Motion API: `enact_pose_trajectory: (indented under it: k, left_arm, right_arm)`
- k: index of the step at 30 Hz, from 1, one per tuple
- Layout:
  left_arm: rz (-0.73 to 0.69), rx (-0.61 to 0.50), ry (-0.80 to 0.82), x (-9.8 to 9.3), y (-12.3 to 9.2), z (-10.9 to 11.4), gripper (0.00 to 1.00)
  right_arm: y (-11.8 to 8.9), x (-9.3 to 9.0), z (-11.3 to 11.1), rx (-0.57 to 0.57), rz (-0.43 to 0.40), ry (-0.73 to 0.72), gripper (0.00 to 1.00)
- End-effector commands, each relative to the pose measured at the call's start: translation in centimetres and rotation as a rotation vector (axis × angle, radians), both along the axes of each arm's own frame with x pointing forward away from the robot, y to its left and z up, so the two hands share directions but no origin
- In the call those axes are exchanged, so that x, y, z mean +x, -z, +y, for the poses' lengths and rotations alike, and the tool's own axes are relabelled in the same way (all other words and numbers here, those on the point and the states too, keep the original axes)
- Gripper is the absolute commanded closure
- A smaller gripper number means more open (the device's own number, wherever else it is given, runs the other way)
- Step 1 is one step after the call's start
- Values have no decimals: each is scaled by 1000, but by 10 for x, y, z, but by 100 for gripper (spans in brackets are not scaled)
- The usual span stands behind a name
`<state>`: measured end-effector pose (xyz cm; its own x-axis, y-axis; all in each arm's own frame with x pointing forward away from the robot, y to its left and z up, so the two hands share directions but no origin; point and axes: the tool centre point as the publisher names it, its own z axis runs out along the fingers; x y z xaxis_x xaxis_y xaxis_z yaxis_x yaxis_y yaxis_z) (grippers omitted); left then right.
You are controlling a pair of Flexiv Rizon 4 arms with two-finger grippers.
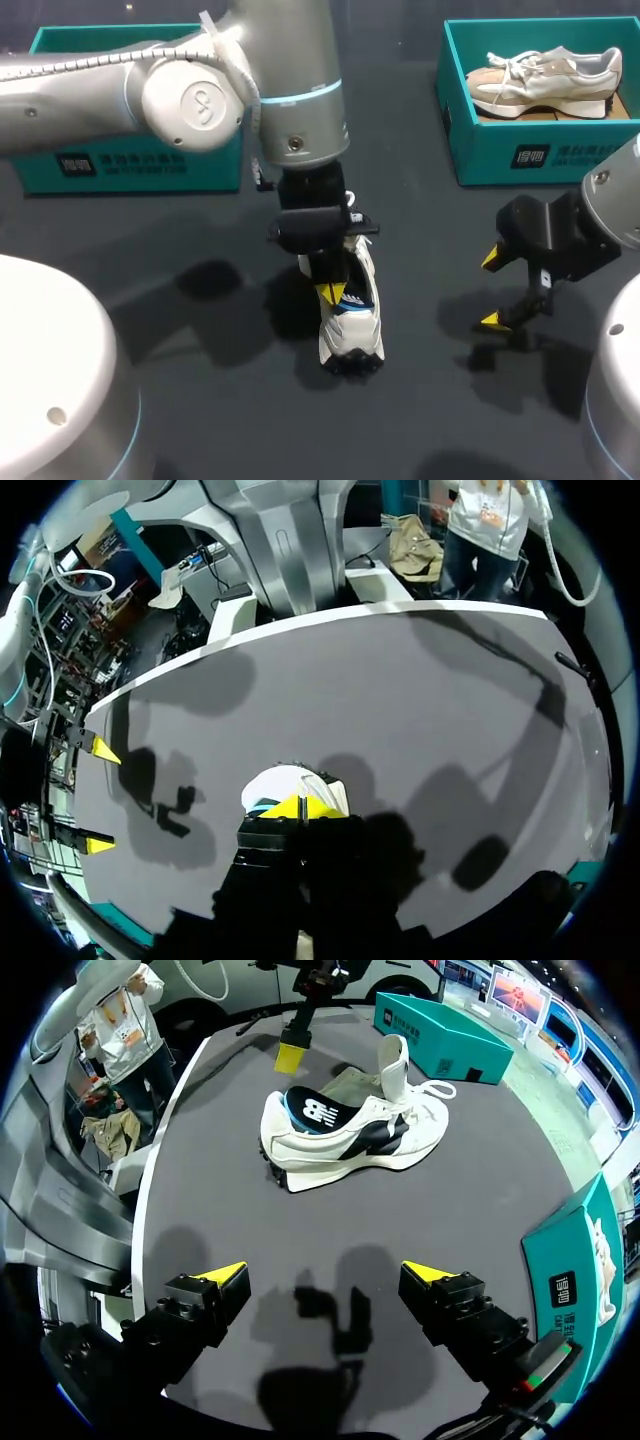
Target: Take the shoe out of the shoebox, open the shoe tongue, remove and reinsert the insole, then place the shoe into the shoebox
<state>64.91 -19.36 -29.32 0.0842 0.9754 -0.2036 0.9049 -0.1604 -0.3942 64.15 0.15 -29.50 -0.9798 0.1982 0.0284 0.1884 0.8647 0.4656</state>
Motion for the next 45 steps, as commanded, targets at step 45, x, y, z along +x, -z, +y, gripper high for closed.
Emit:
enact_pose_trajectory:
  k: [45]
  left_arm:
    - [-39, -18, -178, -1, 64, -50, 100]
  right_arm:
    - [0, -2, 0, -2, -2, 2, 0]
